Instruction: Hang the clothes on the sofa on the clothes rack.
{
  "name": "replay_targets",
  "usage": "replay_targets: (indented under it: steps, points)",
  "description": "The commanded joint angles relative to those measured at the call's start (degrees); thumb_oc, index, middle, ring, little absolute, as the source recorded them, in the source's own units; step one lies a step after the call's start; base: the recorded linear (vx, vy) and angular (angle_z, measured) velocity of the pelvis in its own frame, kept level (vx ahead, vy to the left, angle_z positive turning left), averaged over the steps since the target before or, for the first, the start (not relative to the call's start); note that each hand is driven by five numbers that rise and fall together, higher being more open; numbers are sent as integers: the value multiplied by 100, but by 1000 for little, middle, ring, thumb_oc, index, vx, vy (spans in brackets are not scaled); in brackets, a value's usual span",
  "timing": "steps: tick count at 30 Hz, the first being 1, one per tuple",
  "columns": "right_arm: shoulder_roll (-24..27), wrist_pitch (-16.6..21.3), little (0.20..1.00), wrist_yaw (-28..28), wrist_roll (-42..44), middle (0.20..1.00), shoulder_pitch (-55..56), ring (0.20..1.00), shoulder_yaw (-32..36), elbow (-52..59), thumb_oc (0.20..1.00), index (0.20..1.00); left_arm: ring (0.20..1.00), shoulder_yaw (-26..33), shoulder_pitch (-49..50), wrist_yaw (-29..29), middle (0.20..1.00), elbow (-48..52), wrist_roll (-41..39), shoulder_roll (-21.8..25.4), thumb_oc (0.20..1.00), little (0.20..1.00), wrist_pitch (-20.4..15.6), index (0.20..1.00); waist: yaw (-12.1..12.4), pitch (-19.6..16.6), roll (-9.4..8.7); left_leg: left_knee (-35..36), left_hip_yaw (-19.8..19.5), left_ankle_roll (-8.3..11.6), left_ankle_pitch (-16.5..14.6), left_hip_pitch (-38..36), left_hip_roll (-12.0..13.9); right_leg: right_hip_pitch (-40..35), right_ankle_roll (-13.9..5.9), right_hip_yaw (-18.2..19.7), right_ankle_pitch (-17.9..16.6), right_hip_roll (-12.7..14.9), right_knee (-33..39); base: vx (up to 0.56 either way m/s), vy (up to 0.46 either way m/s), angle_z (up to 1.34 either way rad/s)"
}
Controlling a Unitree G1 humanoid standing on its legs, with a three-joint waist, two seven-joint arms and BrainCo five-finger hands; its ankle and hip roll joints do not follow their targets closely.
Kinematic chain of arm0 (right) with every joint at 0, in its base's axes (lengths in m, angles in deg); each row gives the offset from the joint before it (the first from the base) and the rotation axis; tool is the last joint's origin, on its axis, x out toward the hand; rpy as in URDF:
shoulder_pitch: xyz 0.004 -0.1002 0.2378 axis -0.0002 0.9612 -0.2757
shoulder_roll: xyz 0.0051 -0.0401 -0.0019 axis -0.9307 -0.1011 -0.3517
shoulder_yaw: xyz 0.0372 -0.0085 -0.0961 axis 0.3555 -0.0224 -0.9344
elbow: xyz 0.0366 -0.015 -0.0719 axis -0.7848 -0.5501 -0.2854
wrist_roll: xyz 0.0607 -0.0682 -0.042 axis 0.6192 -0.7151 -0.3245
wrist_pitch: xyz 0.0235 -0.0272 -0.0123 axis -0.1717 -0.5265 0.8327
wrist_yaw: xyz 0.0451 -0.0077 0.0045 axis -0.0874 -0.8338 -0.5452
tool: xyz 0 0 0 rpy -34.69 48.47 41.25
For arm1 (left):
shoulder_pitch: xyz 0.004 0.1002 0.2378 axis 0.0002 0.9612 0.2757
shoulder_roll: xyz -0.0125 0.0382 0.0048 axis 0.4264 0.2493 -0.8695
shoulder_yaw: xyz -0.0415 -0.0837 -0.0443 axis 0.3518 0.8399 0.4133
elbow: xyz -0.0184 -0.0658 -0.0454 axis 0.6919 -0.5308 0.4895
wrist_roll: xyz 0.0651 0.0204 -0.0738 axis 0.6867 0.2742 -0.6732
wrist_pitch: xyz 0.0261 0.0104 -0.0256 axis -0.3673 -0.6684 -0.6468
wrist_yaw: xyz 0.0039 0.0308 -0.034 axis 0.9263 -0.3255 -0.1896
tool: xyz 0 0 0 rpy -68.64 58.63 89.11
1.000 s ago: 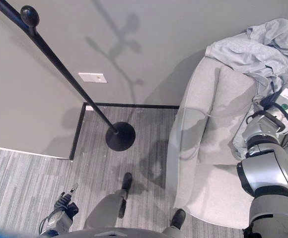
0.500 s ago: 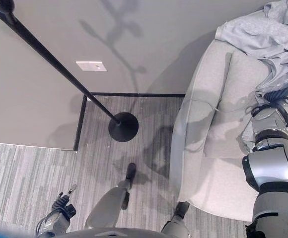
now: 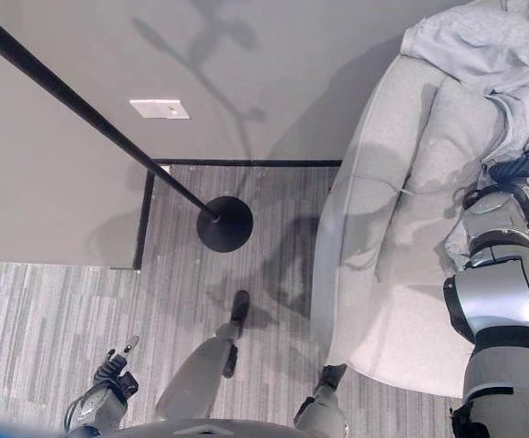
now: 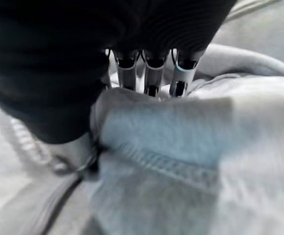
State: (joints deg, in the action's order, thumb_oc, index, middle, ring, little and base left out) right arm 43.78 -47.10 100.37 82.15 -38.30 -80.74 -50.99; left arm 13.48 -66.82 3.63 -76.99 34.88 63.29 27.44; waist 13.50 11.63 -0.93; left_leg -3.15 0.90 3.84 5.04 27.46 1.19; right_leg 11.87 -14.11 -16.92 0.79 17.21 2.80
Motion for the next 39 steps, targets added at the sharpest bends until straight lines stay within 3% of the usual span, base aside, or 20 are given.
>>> replay_targets:
  steps: [1,11,15,21,27,33,39]
  points:
    - [-385,-41,200,-334,243,200,122,200,-271,-61,200,200,1000,209,-4,21,1000,-116,-230,428,1000,1000,-95,1000,14,119,-330,-658,-201,23,-406,537,-35,184,6,599,-1069,429,220,0,0,0]
    - [-848,222,200,-335,539,200,458,200,-123,550,200,200,1000,447,-44,-29,1000,-474,-28,523,1000,1000,-15,1000,-281,-8,-539,-616,-147,74,-488,21,215,-115,144,702,-847,252,220,-17,-47,-8]
    - [-1108,419,200,-259,842,200,361,200,-16,1745,200,200,1000,522,-64,-70,1000,-504,7,452,1000,1000,51,1000,-458,-144,-636,-504,-51,109,-522,-514,361,-468,221,780,-724,151,220,-8,-44,-12]
    - [-1207,663,200,-183,1280,200,288,200,235,3457,200,200,1000,439,-88,-109,1000,-442,101,306,1000,1000,201,1000,-653,-496,-673,111,51,147,-312,-1235,520,-845,246,762,-633,82,220,-5,-25,-12]
    - [-1279,814,200,-364,2035,200,24,200,231,4119,200,200,1000,280,44,-63,1000,-363,232,150,1000,1000,394,1000,-744,-884,-685,770,226,231,-103,-2065,714,-1233,282,786,-530,-78,220,8,-37,-6]
    - [-1317,885,200,-462,2338,200,-207,200,138,4430,200,200,1000,145,182,0,1000,-223,324,34,1000,1000,466,1000,-783,-1053,-658,815,283,345,-46,-2185,848,-1336,306,781,-483,-179,220,-22,-27,-4]
    - [-1210,1041,200,-466,2400,200,-252,200,53,5663,200,200,1000,-141,212,-49,1000,408,464,-29,1000,1000,445,1000,-897,-1182,-567,815,295,383,-72,-2370,909,-1502,344,762,-453,-225,220,0,0,0]
